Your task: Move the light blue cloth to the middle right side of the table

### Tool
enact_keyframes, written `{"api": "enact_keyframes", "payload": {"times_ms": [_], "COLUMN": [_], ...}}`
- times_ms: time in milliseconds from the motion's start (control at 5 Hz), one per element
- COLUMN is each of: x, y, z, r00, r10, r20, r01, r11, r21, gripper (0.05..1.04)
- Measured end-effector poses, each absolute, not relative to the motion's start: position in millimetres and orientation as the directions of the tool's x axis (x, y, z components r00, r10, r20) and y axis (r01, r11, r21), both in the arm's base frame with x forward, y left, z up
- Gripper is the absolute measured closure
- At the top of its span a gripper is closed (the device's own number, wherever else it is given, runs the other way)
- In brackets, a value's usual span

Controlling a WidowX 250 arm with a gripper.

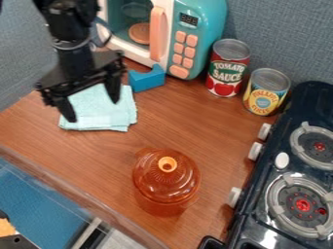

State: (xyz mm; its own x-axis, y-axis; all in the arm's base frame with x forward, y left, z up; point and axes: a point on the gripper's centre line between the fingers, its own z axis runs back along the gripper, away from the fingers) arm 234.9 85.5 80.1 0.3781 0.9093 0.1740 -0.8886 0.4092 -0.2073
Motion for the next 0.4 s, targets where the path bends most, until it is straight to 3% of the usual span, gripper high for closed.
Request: {"api": "enact_keyframes", "payload": {"times_ms": [400], "x": [242.0], "y": [121.3], "z": [53.3], "r00": [0.269], "r10": [0.948], "r20": [0.167], "r01": [-0.929], "r11": [0.302], "r21": [-0.215], "gripper": [0.083]}}
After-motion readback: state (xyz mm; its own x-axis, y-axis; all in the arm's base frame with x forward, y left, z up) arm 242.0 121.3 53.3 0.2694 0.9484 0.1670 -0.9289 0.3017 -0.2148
